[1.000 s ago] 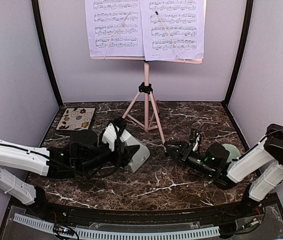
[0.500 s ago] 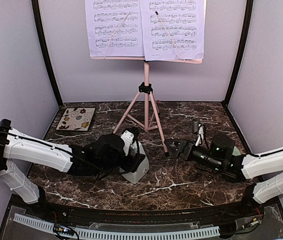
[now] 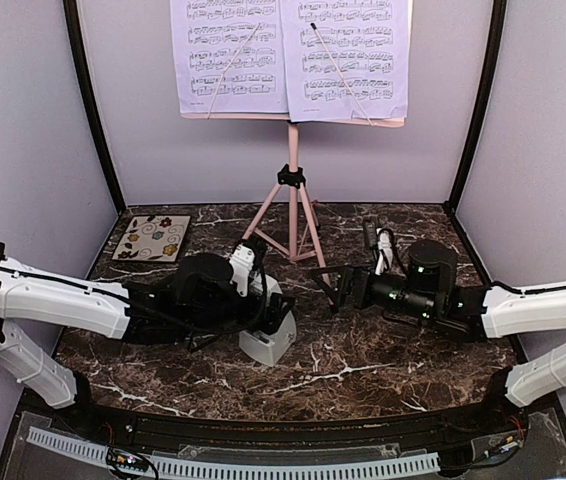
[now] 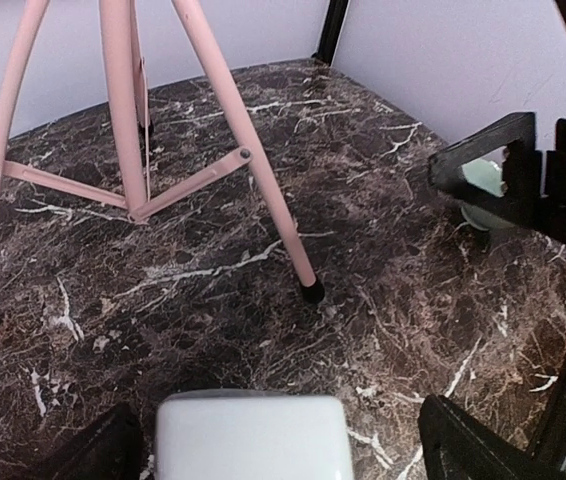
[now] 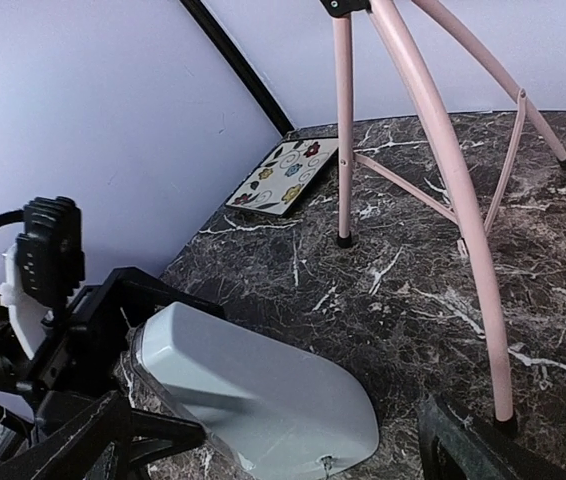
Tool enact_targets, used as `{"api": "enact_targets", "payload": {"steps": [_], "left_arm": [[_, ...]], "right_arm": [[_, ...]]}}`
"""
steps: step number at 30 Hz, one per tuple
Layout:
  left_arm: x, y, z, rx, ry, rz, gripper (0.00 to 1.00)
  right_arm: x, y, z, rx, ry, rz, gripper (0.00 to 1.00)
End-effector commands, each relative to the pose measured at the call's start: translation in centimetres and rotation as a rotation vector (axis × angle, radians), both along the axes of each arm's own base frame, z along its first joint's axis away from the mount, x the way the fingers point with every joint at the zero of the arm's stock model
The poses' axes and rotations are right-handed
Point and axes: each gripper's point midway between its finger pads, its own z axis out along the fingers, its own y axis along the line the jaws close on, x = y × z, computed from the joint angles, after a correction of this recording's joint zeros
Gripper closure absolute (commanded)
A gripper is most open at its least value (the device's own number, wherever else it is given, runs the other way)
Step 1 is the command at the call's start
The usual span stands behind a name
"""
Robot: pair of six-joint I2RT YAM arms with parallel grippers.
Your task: Set up the instrument practice props
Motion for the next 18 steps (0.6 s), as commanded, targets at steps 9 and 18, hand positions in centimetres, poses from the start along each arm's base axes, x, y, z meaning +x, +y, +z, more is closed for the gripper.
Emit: {"api": "enact_targets", "payload": {"steps": [9,18], "left_arm": [[-3.3,5.2,3.6,-0.118,-0.139,-0.098,0.07],[-3.9,4.0,3.7,-0.142,-0.225,-0.187,0.21]], "right_arm": [[1.0,4.7,1.9,-0.007,0.031,0.058,0.04],[1.4,8.9,0.6,-0.051,0.069,0.114,0.11]]}}
